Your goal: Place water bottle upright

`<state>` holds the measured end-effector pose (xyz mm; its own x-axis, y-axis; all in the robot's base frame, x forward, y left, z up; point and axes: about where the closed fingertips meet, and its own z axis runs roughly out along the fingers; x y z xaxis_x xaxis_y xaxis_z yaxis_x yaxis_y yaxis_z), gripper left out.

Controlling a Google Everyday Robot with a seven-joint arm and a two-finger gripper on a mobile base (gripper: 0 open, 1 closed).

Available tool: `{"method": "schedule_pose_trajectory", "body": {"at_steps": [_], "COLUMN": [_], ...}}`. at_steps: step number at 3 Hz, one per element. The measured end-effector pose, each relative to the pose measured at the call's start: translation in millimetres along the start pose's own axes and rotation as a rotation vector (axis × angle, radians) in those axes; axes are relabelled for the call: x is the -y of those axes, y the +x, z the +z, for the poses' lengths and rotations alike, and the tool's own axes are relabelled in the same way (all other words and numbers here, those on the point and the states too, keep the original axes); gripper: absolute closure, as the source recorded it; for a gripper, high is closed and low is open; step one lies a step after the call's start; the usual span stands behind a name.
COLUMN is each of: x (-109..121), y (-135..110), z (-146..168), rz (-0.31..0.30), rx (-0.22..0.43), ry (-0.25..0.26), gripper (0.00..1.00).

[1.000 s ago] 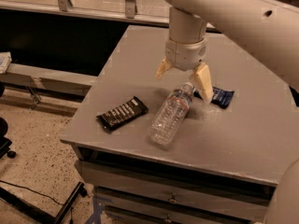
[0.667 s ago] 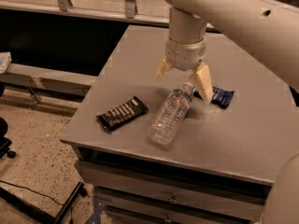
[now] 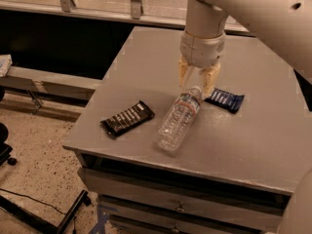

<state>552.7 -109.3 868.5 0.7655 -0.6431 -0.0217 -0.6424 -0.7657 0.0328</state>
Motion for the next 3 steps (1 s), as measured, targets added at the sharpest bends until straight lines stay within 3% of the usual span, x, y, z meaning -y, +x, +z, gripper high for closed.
{"method": "schedule_pose_trajectory", "body": {"at_steps": [2, 3], "x": [-6.5, -7.8], "y": [2.3, 4.1], "z": [-21.9, -28.2], "rz": [-0.003, 0.005], "rx": [-0.026, -0.033], "ry": [0.029, 0.038], "gripper": [0.98, 1.0]}}
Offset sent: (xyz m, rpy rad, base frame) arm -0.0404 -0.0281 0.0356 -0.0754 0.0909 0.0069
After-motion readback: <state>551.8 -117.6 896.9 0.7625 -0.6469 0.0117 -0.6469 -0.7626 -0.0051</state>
